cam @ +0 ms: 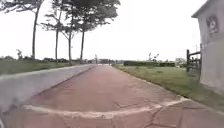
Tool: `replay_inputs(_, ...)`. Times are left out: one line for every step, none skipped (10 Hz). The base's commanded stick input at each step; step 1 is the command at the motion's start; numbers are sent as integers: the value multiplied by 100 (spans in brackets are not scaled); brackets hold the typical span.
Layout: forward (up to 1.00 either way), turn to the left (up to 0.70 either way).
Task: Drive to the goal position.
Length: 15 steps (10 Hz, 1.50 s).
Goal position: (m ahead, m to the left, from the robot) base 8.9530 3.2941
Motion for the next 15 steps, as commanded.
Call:
replay_inputs(98, 0)
replay_inputs(98, 0)
replay_inputs(98, 0)
replay_inputs(98, 0)
replay_inputs(98, 0)
replay_inputs(98, 0)
replay_inputs(98, 0)
replay_inputs(98, 0)
replay_inputs(98, 0)
replay_inputs(98, 0)
replay_inputs(98, 0)
replay_inputs(98, 0)
replay_inputs(98, 0)
replay_inputs(98, 0)
replay_inputs(98, 0)
